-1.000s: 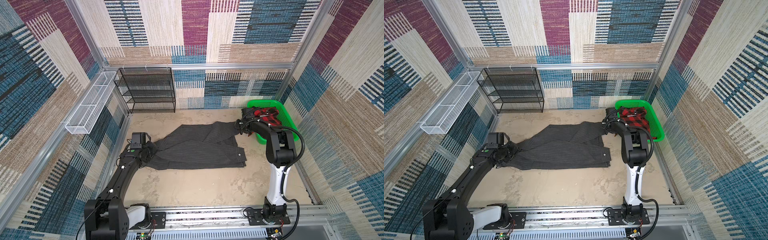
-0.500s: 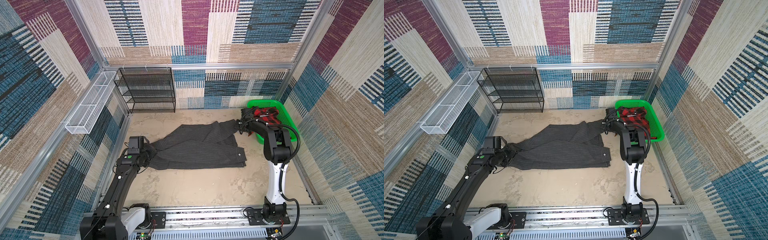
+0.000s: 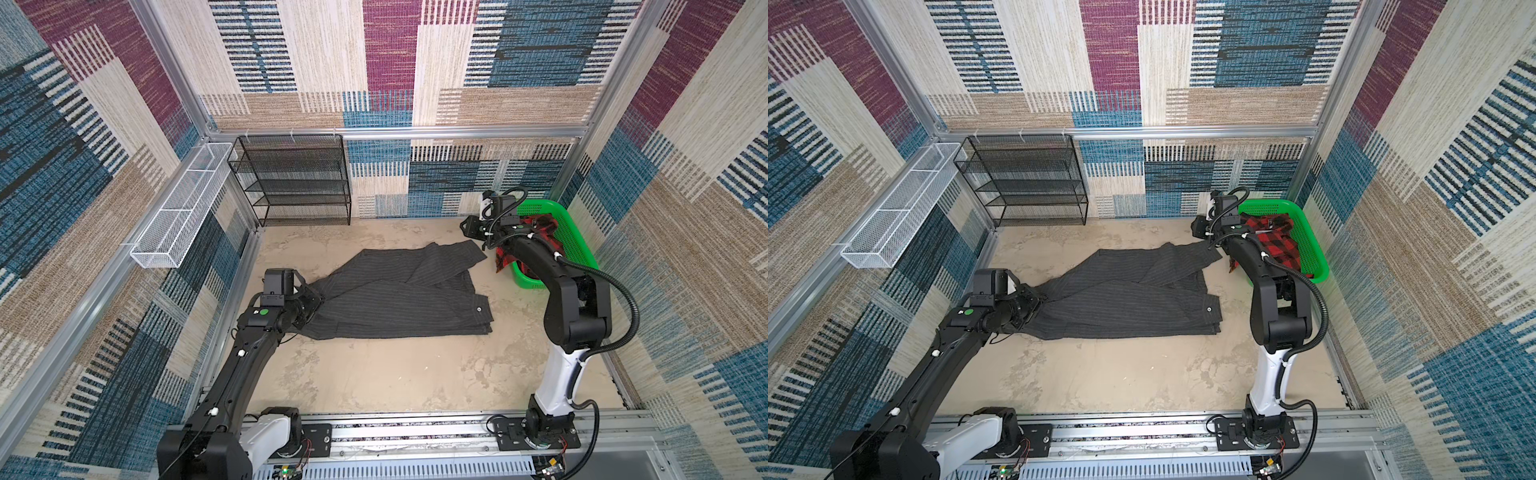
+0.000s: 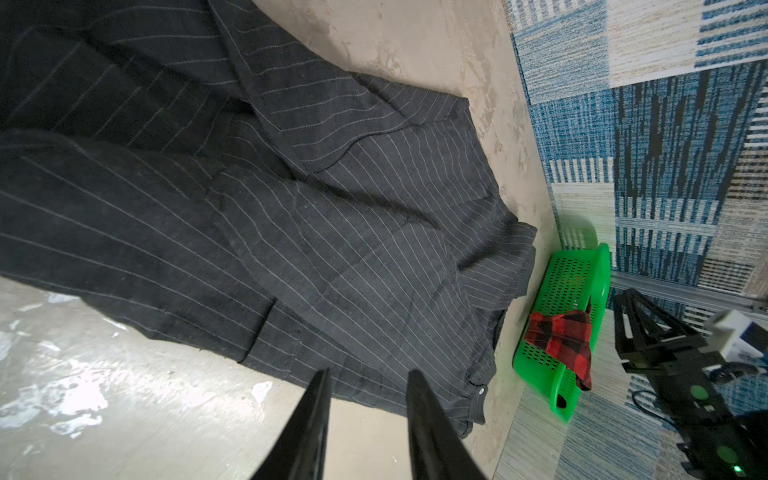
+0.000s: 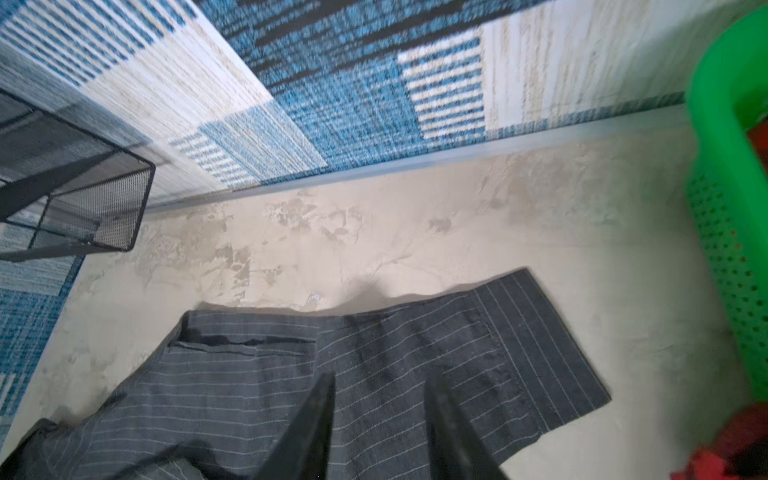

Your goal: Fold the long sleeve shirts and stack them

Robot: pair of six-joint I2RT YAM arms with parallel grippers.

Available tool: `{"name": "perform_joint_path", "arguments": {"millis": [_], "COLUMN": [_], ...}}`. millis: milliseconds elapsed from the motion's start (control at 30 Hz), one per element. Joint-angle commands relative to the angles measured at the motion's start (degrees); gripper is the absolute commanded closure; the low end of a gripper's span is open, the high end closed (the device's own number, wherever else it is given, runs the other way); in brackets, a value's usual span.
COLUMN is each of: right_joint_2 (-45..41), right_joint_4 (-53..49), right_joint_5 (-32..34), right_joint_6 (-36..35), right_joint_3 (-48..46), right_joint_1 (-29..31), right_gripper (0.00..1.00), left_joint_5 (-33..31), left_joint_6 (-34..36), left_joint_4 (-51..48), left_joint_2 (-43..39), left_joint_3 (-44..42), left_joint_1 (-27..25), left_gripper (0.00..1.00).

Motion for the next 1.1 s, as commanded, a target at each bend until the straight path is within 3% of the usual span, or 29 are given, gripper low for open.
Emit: {"name": "perform_joint_path", "arguments": {"millis": [0,267,567,667,767,833,933,1067], "right_joint_2": [2.63,11.31,17.14,18.36,18.30,16.85,13.42,7.08], "right_joint_4": [-1.00,-2.68,-3.33,-3.23,-3.11,-2.88,-3.04,-3.39], "right_joint_5": [4.14,15.38,21.16,21.38,20.54,18.86,15.55,10.27], "right_joint_6": [-0.93,-4.23,-5.89,-5.89,-6.14,-6.28,-6.15,-5.41], "right_joint_3": [-1.16,3.10,4.21,4.13,4.17,4.12,4.18,3.33], "right_joint_1": [-0.19,-0.18,-0.12,-0.15,-0.20,-0.19,-0.20,-0.19], "right_gripper": [0.45,0.30,0.33,0.44,0.71,0.82,0.89,0.91], "left_joint_5": [1.52,0.95,0.49,0.32,0.40,0.49,1.05,2.71], "left_joint_6": [0.39,0.86,0.53,0.49,0.62,0.62,0.45,0.01], "left_joint_4": [1.58,1.49,1.40,1.16,1.13,1.11,1.92,4.17], "left_joint_2": [0.63,2.00,2.20,2.13,2.36,2.54,3.39,5.18], "left_joint_3": [0.65,1.69,1.93,2.11,2.30,2.54,2.79,3.25], "left_joint_1": [-0.18,-0.88,-1.24,-1.32,-1.46,-1.49,-1.72,-2.43], "left_gripper": [0.65,0.65,0.65,0.65,0.65,0.65,0.65,0.64]}}
